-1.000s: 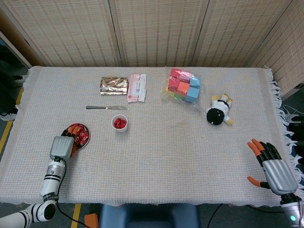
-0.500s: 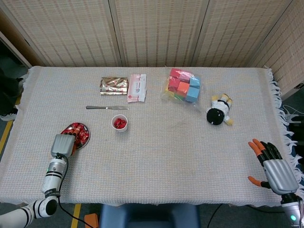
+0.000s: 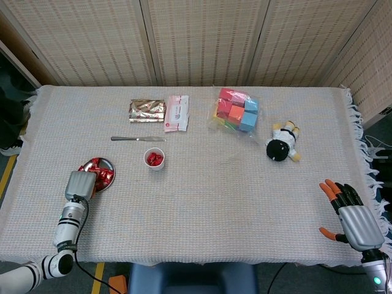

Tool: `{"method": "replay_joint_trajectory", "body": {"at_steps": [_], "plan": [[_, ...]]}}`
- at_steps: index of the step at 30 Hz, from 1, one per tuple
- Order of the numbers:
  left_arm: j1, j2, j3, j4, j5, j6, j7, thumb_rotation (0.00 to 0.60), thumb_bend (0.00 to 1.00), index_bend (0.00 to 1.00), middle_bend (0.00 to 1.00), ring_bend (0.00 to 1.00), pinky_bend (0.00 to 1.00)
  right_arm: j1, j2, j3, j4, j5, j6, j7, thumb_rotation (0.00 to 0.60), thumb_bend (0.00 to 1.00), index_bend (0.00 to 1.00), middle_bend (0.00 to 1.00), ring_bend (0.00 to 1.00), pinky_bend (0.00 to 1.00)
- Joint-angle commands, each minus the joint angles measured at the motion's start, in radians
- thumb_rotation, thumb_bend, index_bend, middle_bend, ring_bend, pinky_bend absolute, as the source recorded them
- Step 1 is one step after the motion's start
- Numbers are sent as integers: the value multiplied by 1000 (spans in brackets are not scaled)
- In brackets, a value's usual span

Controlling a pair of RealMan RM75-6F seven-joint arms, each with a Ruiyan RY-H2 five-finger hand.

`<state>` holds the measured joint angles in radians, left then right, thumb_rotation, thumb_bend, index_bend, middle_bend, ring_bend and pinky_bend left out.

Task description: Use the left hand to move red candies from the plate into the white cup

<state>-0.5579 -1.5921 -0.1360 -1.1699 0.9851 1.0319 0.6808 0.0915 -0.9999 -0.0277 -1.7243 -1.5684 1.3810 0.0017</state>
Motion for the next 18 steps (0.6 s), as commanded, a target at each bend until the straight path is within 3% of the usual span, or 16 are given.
{"method": "replay_joint_trajectory", "body": {"at_steps": [1, 18], "plan": [[-1, 2, 2, -4, -1, 5, 5, 600, 414, 457, 472, 550, 1000, 0, 0, 0, 0, 0, 0, 0, 600, 53, 0, 0, 0, 0], [-3, -25, 9, 47, 38, 26, -28, 600, 438, 590, 603, 626, 1000, 1, -1, 0, -3, 6, -5, -10, 600, 53, 0, 0, 0, 0]]}}
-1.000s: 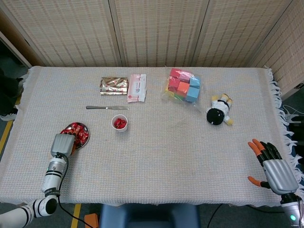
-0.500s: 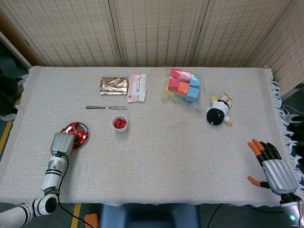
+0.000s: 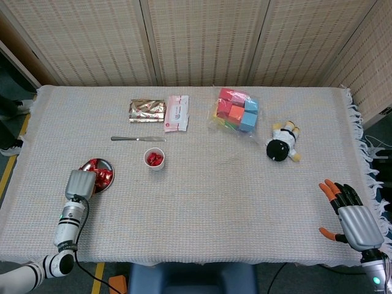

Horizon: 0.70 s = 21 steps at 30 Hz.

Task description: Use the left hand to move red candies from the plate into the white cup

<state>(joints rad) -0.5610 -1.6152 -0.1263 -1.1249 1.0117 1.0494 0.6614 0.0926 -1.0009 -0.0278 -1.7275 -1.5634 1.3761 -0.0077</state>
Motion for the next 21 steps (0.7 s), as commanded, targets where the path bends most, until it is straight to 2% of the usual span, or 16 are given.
{"method": "replay_joint_trajectory", "body": {"at_steps": [1, 11, 21], "plan": [[0, -2, 0, 1, 18, 13, -13, 600, 442, 598, 612, 628, 1000, 0, 0, 1, 0, 2, -1, -1, 600, 53, 0, 0, 0, 0], [-17, 21, -23, -54, 59, 41, -32, 600, 454, 617, 630, 629, 1000, 0, 0, 3, 1, 5, 1, 1, 600, 53, 0, 0, 0, 0], [-80, 96, -130, -240, 81, 99, -30, 600, 454, 617, 629, 637, 1000, 3, 0, 9, 5, 21, -6, 5, 600, 53, 0, 0, 0, 0]]}}
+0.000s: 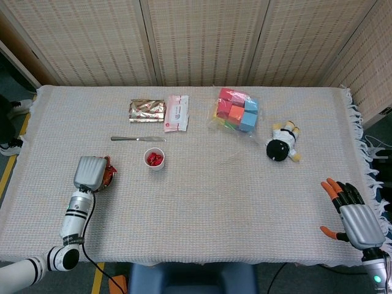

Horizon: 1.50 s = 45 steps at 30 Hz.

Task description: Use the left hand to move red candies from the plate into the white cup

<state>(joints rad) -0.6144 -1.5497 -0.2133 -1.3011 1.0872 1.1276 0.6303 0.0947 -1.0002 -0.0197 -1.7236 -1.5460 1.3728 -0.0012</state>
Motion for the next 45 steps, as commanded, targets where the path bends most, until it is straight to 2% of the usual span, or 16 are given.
{"method": "replay_joint_trajectory", "body": {"at_steps": [1, 5, 8, 14, 22, 25, 32, 37, 41, 45], "plan": [[-36, 37, -54, -84, 4, 23, 6, 600, 454, 616, 628, 637, 1000, 2, -1, 2, 1, 5, -5, -1, 600, 52, 0, 0, 0, 0], [-89, 43, -96, -151, -2, 19, 49, 600, 455, 616, 625, 637, 1000, 9, -4, 4, 2, 14, -18, -5, 600, 53, 0, 0, 0, 0], [-140, 16, -115, -152, -23, -3, 90, 600, 454, 616, 625, 637, 1000, 12, -6, 7, 2, 21, -25, -7, 600, 53, 0, 0, 0, 0], [-229, -82, -124, -62, -89, -51, 155, 600, 454, 613, 622, 637, 1000, 15, -4, 10, 5, 32, -32, -2, 600, 53, 0, 0, 0, 0], [-269, -173, -92, 48, -110, -58, 163, 600, 455, 582, 589, 639, 1000, 9, 2, 11, 7, 34, -23, 9, 600, 53, 0, 0, 0, 0], [-272, -185, -80, 63, -112, -56, 168, 600, 455, 523, 538, 639, 1000, 9, 2, 9, 6, 29, -22, 9, 600, 53, 0, 0, 0, 0], [-271, -186, -66, 53, -114, -44, 170, 600, 453, 309, 367, 639, 1000, 12, 0, 9, 6, 26, -24, 8, 600, 52, 0, 0, 0, 0], [-259, -167, -55, 23, -107, -25, 165, 600, 452, 249, 319, 640, 1000, 11, 1, 8, 5, 22, -21, 10, 600, 53, 0, 0, 0, 0], [-203, -110, -19, -29, -83, 11, 123, 600, 449, 178, 258, 642, 1000, 5, 6, 7, 7, 18, -11, 19, 600, 53, 0, 0, 0, 0], [-123, -13, 32, -66, -161, -25, 104, 600, 439, 66, 123, 642, 1000, 3, 8, 0, 6, 4, -7, 24, 600, 53, 0, 0, 0, 0]]}}
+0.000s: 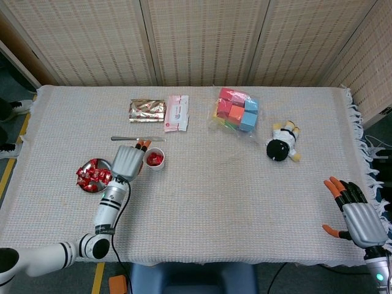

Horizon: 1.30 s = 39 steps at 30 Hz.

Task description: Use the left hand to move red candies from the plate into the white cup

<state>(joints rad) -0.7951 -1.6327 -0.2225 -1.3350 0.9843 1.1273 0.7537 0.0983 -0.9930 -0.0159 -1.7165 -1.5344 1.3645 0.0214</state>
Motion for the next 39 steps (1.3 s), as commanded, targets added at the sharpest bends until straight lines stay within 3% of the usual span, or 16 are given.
{"method": "replay_joint_trajectory", "body": {"at_steps": [1, 10, 27, 39], "plan": [[66, 82, 49, -30, -78, -38, -16, 600, 438, 54, 108, 642, 1000, -1, 1, -5, -2, -12, 3, 1, 600, 53, 0, 0, 0, 0], [102, 81, 104, 98, -176, -115, 2, 600, 435, 44, 85, 640, 1000, 3, -4, -11, -6, -33, 1, -7, 600, 53, 0, 0, 0, 0], [108, 20, 130, 208, -166, -117, 44, 600, 436, 271, 301, 642, 1000, -4, -2, -9, -7, -23, 10, -11, 600, 53, 0, 0, 0, 0], [117, -7, 132, 265, -143, -138, 32, 600, 435, 314, 363, 643, 1000, -2, -5, -8, -9, -18, 5, -20, 600, 53, 0, 0, 0, 0]]}}
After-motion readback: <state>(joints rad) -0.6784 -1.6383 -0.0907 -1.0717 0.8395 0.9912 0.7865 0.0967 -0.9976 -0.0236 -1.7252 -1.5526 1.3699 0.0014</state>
